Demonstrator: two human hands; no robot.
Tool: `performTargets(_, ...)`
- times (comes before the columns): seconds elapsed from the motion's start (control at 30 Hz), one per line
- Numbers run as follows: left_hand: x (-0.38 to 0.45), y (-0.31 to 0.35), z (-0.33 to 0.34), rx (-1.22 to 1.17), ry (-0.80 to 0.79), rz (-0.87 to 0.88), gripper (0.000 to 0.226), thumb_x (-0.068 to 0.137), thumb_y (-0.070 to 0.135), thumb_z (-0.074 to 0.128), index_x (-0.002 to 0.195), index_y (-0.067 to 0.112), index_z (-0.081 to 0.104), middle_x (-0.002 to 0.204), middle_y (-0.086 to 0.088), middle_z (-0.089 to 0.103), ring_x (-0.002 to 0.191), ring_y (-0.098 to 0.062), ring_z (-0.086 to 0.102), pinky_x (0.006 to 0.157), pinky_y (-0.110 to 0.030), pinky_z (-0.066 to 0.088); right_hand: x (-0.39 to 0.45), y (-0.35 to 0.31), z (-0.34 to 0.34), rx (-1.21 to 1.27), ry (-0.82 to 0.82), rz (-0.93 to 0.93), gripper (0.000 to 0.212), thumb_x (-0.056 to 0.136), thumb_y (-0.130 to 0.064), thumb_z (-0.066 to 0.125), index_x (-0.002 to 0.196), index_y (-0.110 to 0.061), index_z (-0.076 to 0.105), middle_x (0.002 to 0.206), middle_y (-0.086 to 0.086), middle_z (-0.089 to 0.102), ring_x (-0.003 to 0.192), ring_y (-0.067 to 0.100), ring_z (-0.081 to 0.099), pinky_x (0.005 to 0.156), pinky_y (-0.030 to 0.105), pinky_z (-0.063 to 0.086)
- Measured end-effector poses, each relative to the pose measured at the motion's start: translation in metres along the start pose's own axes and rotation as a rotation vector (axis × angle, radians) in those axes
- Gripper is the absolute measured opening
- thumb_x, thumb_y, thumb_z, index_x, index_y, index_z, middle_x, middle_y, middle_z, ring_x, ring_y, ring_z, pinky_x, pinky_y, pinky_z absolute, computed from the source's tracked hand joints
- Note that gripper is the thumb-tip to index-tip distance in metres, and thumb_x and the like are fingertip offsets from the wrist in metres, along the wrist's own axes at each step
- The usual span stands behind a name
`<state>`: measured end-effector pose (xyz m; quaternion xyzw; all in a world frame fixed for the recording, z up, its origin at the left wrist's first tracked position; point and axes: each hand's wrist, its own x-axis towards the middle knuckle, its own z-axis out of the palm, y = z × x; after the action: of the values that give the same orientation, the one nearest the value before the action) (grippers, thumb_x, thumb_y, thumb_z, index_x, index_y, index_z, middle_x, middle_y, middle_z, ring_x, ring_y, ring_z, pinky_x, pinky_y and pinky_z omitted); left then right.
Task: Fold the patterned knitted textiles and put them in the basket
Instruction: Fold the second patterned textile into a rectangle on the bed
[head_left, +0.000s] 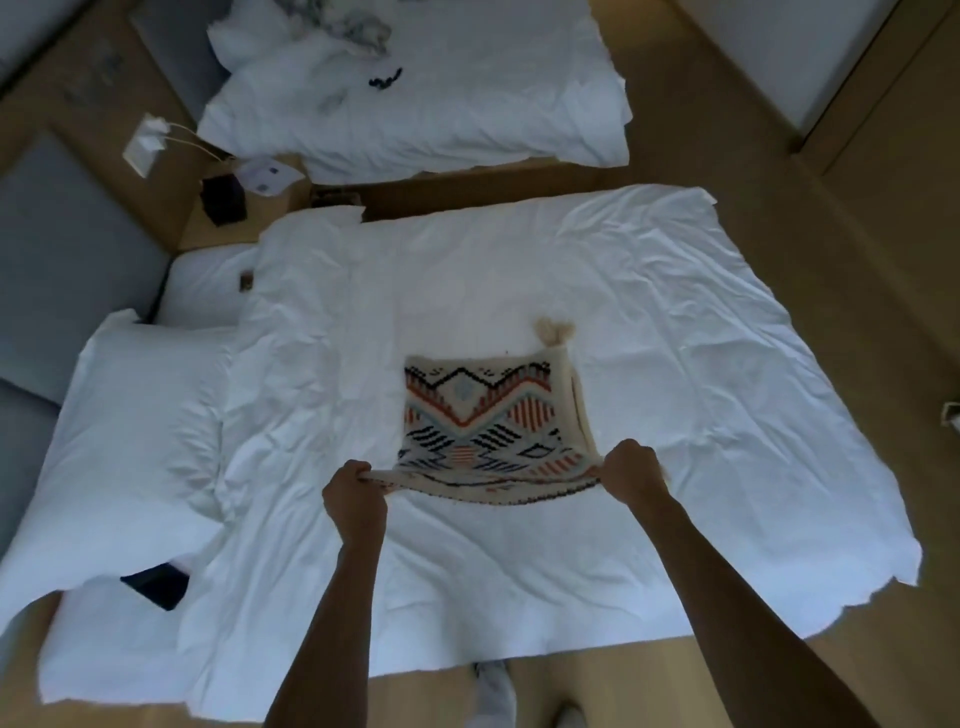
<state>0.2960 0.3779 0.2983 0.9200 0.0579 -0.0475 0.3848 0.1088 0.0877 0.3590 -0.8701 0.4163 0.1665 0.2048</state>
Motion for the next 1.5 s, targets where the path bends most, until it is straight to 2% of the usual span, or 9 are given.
performTargets(0.27,-0.088,-0.069,-0.019,0.219,-0.087,-0.074,0.024,0.071,-0.011,0.052,0.077,0.002,0.071,0.073,-0.011,0.068,0.070,-0.030,0.063,0.060,-0.029,0.046,-0.061,0.046,0.059,-0.092,-0.238,0.112,0.038,0.091,-0.010,0.058,0.127,-0.002,0.048,0.121,0.014,0.062,0.114,0.028,0.060,0.087,0.031,0.049)
performTargets(0.4,-0.108,-0.092,-0.021,0.306,-0.182,-0.170,0.018,0.065,-0.005,0.055,0.064,0.009,0.066,0.065,-0.007,0.067,0.058,-0.023,0.059,0.050,-0.024,0.041,-0.072,0.063,0.072,-0.101,-0.397,0.137,0.023,0.084,-0.010,0.064,0.103,-0.006,0.052,0.085,0.005,0.059,0.090,0.024,0.063,0.063,0.023,0.046)
performTargets(0.6,-0.085,-0.089,0.001,0.339,-0.219,-0.241,0.013,0.062,-0.006,0.055,0.067,-0.004,0.067,0.058,-0.011,0.062,0.049,-0.020,0.050,0.049,-0.027,0.039,-0.040,0.054,0.072,0.068,-0.177,0.194,0.011,0.086,-0.008,0.061,0.086,-0.008,0.049,0.088,0.011,0.057,0.091,0.030,0.063,0.071,0.031,0.047)
performTargets(0.83,-0.003,-0.031,0.018,0.237,-0.179,-0.040,0.027,0.072,-0.007,0.055,0.091,0.004,0.071,0.087,-0.014,0.070,0.083,-0.034,0.064,0.067,-0.031,0.047,0.034,0.024,0.050,0.285,0.185,0.142,0.018,0.077,0.001,0.056,0.085,-0.002,0.072,0.086,0.015,0.070,0.073,0.025,0.061,0.056,0.021,0.046)
performTargets(0.9,0.030,-0.007,0.023,0.170,-0.167,0.081,0.039,0.082,-0.004,0.056,0.118,0.003,0.065,0.116,-0.019,0.066,0.111,-0.035,0.060,0.094,-0.037,0.047,0.055,0.008,0.036,0.349,0.347,0.078,0.025,0.078,0.003,0.057,0.099,0.002,0.071,0.105,0.019,0.070,0.097,0.029,0.061,0.078,0.027,0.050)
performTargets(0.97,0.058,0.019,0.031,0.132,-0.162,0.188,0.052,0.086,0.002,0.057,0.138,0.007,0.052,0.140,-0.018,0.051,0.133,-0.032,0.045,0.111,-0.040,0.036,0.075,-0.006,0.027,0.373,0.410,0.044,0.043,0.083,-0.001,0.058,0.126,0.004,0.059,0.137,0.020,0.054,0.134,0.032,0.042,0.111,0.037,0.033)
performTargets(1.03,0.076,0.042,0.039,0.113,-0.177,0.219,0.060,0.088,0.005,0.057,0.146,0.011,0.042,0.152,-0.014,0.040,0.143,-0.028,0.033,0.116,-0.040,0.029,0.090,-0.017,0.024,0.389,0.370,0.045,0.057,0.086,-0.006,0.059,0.141,-0.004,0.045,0.150,0.017,0.041,0.142,0.031,0.032,0.116,0.039,0.027)
performTargets(1.27,0.062,0.011,0.095,0.156,-0.327,0.037,0.046,0.091,0.015,0.054,0.137,0.013,0.048,0.131,-0.015,0.057,0.119,-0.029,0.057,0.099,-0.040,0.046,0.100,-0.014,0.075,0.432,0.122,0.171,0.044,0.088,-0.012,0.056,0.132,-0.012,0.055,0.130,0.015,0.058,0.119,0.032,0.056,0.099,0.041,0.047)
performTargets(1.5,0.035,-0.039,0.157,0.239,-0.406,-0.033,0.039,0.089,0.006,0.054,0.128,0.007,0.056,0.112,-0.013,0.066,0.101,-0.030,0.063,0.076,-0.028,0.041,0.130,0.007,0.148,0.361,-0.055,0.244,0.045,0.087,-0.018,0.054,0.132,-0.015,0.054,0.126,0.015,0.060,0.113,0.034,0.059,0.094,0.045,0.053)
